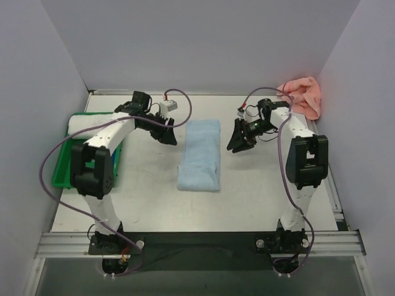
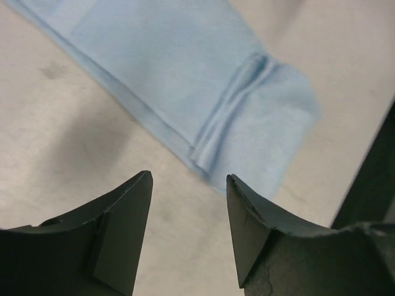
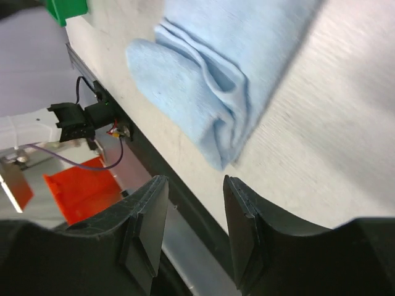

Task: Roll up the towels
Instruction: Fold the towel, then roll the towel

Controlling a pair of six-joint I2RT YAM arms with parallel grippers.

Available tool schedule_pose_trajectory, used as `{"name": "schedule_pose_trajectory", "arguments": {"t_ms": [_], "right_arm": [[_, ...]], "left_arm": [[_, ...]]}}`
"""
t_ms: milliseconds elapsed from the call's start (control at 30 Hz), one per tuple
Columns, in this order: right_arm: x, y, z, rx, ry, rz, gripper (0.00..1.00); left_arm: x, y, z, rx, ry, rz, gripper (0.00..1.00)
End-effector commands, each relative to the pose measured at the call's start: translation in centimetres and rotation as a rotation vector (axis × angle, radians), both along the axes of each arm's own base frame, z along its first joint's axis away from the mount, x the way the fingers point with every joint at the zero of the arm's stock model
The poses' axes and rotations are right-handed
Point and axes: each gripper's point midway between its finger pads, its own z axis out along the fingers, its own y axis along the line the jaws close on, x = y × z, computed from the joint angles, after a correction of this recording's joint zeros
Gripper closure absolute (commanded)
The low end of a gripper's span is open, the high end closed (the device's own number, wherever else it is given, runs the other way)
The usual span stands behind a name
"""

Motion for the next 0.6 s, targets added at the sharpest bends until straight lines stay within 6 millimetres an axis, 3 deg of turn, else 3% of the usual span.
{"name": "schedule_pose_trajectory", "arguments": {"t_ms": [0, 33, 100, 300, 533, 567], "right_arm": [[-0.3, 4.6, 2.0, -0.029, -0.096, 0.095, 0.59], [-0.2, 5.1, 1.3, -0.047, -0.091, 0.099, 0.58], [0.0, 5.8, 0.4, -0.090, -0.104, 0.116, 0.52], [-0.9, 6.3, -4.5, -0.281, -0.141, 0.220, 0.48], [-2.2, 6.3, -6.1, -0.337, -0.144, 0.298, 0.55], [-2.3, 6.1, -6.2, -0.346, -0.147, 0.302, 0.60]], "left_arm": [[-5.0, -1.6, 3.6, -0.194, -0.001, -0.084, 0.39], [-6.0, -1.9, 4.0, -0.226, 0.004, -0.090, 0.40], [-8.0, -2.2, 2.9, -0.265, 0.101, -0.070, 0.40], [-8.1, -2.4, -0.4, -0.242, 0.148, -0.013, 0.35], [-8.5, -3.4, -3.4, -0.200, 0.207, -0.014, 0.33], [-8.5, -3.4, -3.8, -0.185, 0.209, -0.008, 0.35]]}}
